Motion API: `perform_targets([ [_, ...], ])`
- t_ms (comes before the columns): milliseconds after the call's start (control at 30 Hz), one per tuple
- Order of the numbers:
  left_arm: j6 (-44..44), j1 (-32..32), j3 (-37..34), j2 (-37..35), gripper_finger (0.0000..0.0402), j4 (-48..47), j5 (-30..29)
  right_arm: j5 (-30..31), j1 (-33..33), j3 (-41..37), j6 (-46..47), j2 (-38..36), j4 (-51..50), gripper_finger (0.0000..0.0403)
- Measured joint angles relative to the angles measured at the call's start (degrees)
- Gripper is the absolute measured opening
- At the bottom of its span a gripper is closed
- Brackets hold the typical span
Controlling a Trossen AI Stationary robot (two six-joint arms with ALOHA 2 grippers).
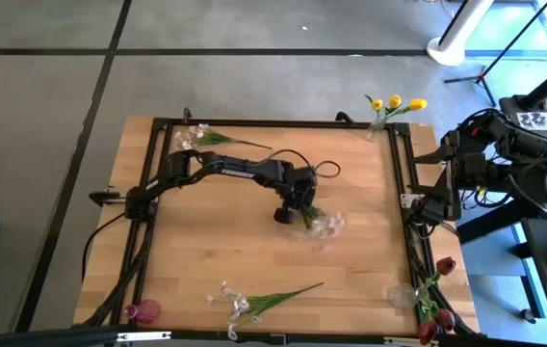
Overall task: Sort flowers into vase by color
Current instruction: Put the center white flowers into the pink crystal vase
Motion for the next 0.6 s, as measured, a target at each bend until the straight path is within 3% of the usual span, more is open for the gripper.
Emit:
perform_targets([
  [67,-3.73,-1.08,1.14,-0.27,0.0011,-0.23,-0.98,-0.04,0.02,0.00,-1.20,-0.16,0.00,0.0259],
  [200,-13.72,-3.16,3.41,-2.78,0.0003,-2.13,-5.14,-0.88,0.00,0.00,-1.41,-0.06,-0.03,0.0259],
  [433,-43.07,-7.07,2.75,-11.28,0.0001,-11.35,-11.55,-7.81,0.00,0.00,-3.17,2.11,-0.08,0.0259],
  [600,-63.20,-12.06,2.75,-12.96,0.0001,-22.09,-12.92,-12.58,0.00,0.00,-4.64,4.16,-0.07,0.0259],
])
